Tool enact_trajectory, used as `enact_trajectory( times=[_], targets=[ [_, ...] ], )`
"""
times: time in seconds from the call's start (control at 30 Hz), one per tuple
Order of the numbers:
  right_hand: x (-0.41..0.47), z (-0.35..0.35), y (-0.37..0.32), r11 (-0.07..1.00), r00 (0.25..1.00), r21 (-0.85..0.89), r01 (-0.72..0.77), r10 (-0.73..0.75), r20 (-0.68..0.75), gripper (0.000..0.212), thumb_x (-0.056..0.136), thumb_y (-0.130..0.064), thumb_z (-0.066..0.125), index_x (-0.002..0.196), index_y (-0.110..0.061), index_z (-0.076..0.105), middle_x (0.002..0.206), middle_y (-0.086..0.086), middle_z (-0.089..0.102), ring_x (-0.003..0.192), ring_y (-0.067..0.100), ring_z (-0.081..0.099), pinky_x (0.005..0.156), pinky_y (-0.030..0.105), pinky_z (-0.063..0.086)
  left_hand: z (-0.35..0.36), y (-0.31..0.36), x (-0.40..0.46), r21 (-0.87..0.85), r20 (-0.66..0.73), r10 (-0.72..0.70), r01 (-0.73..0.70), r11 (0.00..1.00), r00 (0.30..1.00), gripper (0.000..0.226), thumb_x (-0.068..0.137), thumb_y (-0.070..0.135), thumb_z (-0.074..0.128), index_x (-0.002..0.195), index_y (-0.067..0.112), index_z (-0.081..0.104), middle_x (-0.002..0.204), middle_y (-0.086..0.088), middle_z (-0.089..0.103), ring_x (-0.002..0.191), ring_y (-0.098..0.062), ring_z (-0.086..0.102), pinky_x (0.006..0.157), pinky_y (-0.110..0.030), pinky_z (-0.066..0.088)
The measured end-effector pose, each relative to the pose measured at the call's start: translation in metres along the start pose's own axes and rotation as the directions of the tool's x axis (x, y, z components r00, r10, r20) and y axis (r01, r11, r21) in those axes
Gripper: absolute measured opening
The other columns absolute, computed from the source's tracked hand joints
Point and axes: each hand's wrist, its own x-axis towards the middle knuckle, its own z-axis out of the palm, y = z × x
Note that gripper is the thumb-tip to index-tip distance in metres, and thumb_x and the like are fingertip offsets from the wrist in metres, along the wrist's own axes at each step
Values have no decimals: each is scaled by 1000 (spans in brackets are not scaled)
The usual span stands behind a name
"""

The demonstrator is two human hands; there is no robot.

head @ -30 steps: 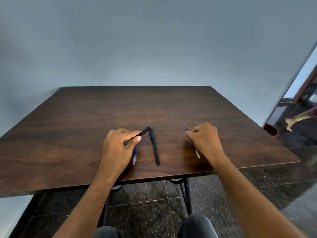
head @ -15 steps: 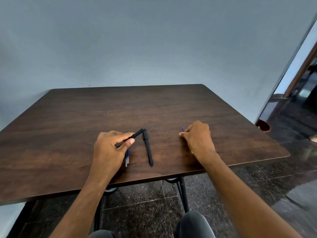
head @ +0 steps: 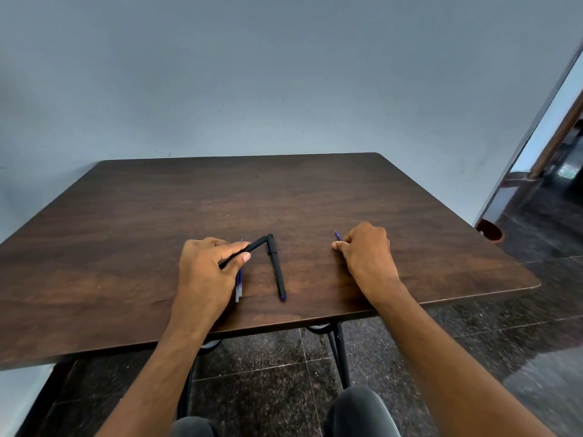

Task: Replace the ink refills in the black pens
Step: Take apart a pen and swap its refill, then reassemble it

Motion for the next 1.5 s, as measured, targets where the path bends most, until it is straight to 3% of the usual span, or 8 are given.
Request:
enact_trajectory(
  times=[0.4, 0.57, 0.7, 0.9, 1.13, 1.3, 1.43, 1.5],
  targets=[
    [-4, -5, -3, 1000, 999, 1, 25, -25, 34, 39, 85, -37, 80, 71, -3, 67, 72, 10, 65, 64, 23, 62, 54, 31, 47, -4, 4, -2, -43, -82, -94, 91, 995, 992, 27, 88, 26, 75, 115, 20, 75, 102, 3, 72, 106, -22, 63, 90, -44, 54],
    [-10, -5, -8, 993, 993, -14, 119, -119, -18, 23, 89, -24, 76, 87, -2, 72, 87, 14, 68, 81, 32, 66, 73, 42, 57, -7, 4, -3, -76, -117, -119, 111, 991, 986, 26, 90, 28, 74, 115, 21, 75, 99, 6, 71, 102, -20, 63, 87, -43, 55],
    [-16, -7, -26, 980, 984, 95, 176, -177, 7, 8, 88, -15, 77, 82, -10, 78, 81, 8, 74, 73, 19, 68, 68, 26, 51, -10, 6, -2, -109, -203, -117, 96, 989, 972, 23, 88, 26, 76, 110, 22, 77, 97, 10, 72, 97, 2, 57, 90, -45, 53],
    [-33, 2, -67, 960, 958, 149, 236, -255, 131, 9, 86, -20, 80, 78, -18, 80, 78, 0, 76, 70, 9, 70, 65, 24, 56, -17, -2, -5, 180, -200, 1, 35, 983, 980, 21, 87, 28, 75, 108, 31, 77, 94, 11, 69, 101, -12, 45, 82, -32, 27],
    [-41, 29, -100, 962, 915, 154, 227, -265, 303, 23, 90, -12, 74, 67, -17, 75, 63, -10, 65, 54, -3, 57, 39, 4, 36, -27, -17, 0, 259, -182, 45, 4, 966, 982, 20, 85, 26, 77, 105, 29, 79, 92, 7, 69, 96, -14, 41, 76, -32, 24],
    [-36, 45, -122, 976, 925, 64, 209, -218, 312, 9, 90, -13, 72, 90, -6, 77, 89, 8, 75, 78, 19, 72, 68, 31, 61, -24, -20, -1, 213, -177, 35, 3, 977, 984, 20, 86, 28, 75, 106, 29, 78, 93, 9, 68, 96, -4, 30, 75, -31, 28],
    [-35, 54, -137, 973, 923, -79, 215, -176, 342, 23, 85, -24, 77, 97, -4, 72, 88, 9, 65, 60, 19, 58, 42, 25, 37, -26, -21, -2, 163, -190, 4, 28, 986, 982, 19, 87, 25, 76, 105, 25, 79, 94, 8, 69, 98, -11, 40, 78, -36, 42],
    [-34, 58, -141, 986, 929, -61, 158, -127, 349, 27, 80, -25, 82, 93, -4, 72, 91, 11, 69, 67, 24, 66, 46, 28, 50, -28, -24, -2, 119, -190, -29, 52, 992, 981, 18, 88, 24, 75, 105, 22, 80, 94, 6, 70, 102, -18, 49, 82, -40, 47]
  ],
)
